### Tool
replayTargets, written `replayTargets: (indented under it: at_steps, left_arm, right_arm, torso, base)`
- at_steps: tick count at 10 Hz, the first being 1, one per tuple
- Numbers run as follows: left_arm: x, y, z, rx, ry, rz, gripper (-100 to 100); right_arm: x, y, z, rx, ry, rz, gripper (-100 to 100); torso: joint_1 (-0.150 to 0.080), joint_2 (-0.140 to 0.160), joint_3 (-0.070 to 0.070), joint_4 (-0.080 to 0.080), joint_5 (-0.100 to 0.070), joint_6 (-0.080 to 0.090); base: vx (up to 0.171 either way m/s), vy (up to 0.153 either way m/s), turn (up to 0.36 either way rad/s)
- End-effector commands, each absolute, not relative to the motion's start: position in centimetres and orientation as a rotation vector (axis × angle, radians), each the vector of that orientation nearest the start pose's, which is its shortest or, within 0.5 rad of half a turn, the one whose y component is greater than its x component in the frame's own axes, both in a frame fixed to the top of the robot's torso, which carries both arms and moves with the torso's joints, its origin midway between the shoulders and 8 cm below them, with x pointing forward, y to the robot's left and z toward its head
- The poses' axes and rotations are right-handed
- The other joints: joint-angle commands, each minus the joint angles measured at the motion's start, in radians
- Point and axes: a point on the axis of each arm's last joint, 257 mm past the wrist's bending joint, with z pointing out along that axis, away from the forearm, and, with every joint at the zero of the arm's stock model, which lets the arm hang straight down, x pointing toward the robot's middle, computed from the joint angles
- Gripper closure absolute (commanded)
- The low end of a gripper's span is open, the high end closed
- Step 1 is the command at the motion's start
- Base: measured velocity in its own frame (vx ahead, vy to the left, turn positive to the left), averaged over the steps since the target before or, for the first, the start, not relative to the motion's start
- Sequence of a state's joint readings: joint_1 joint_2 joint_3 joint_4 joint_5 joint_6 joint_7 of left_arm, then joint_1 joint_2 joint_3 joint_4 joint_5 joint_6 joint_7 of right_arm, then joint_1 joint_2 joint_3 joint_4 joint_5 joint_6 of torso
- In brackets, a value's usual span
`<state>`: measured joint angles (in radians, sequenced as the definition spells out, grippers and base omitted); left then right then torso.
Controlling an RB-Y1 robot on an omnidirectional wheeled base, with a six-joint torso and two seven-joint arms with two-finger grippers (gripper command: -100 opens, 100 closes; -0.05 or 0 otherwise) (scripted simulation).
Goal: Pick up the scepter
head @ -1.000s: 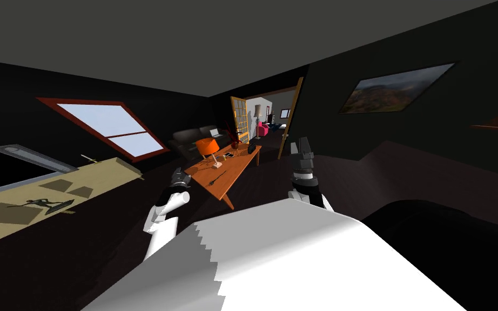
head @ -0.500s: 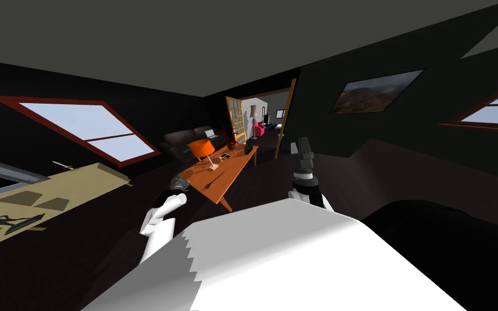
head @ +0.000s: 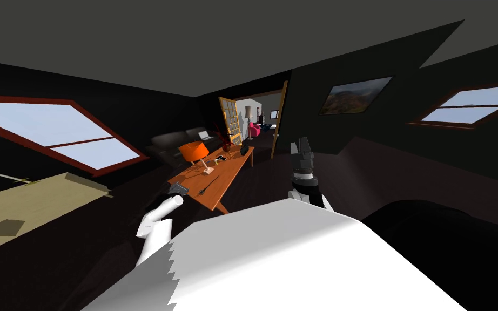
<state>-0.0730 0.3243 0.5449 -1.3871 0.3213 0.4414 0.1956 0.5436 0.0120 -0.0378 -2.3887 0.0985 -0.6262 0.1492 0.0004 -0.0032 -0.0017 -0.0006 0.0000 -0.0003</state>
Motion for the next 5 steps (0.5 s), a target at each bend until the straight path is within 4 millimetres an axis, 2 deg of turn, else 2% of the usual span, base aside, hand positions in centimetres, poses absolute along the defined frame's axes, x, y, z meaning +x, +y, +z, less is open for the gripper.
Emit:
replayTargets:
  at_steps: [1,2,4,5]
  left_arm:
    - [45.9,58.6,-31.2,-1.99,0.777,-0.833,-100]
    - [45.2,59.4,-32.2,-2.055,0.75,-0.825,-100]
    - [44.5,59.4,-33.7,-2.087,0.751,-0.804,-100]
    - [43.7,60.1,-34.8,-2.155,0.723,-0.795,-100]
  right_arm:
    - [29.5,-27.0,7.8,0.39,0.556,1.085,0]
    - [29.5,-27.0,7.8,0.39,0.556,1.085,0]
    - [29.5,-27.0,7.8,0.39,0.556,1.085,0]
    - [29.5,-27.0,7.8,0.39,0.556,1.085,0]
  torso:
    - [0.0,0.0,0.0,0.0,0.0,0.0]
    - [0.0,0.001,0.0,0.0,0.0,-0.001]
    - [0.0,0.0,0.0,0.0,0.0,-0.001]
    - [0.0,0.002,0.001,0.0,0.0,-0.001]
  base:
    - [0.046,0.004,-0.107]
    - [0.057,0.002,-0.207]
    - [0.038,0.006,-0.026]
    - [0.039,0.007,-0.201]
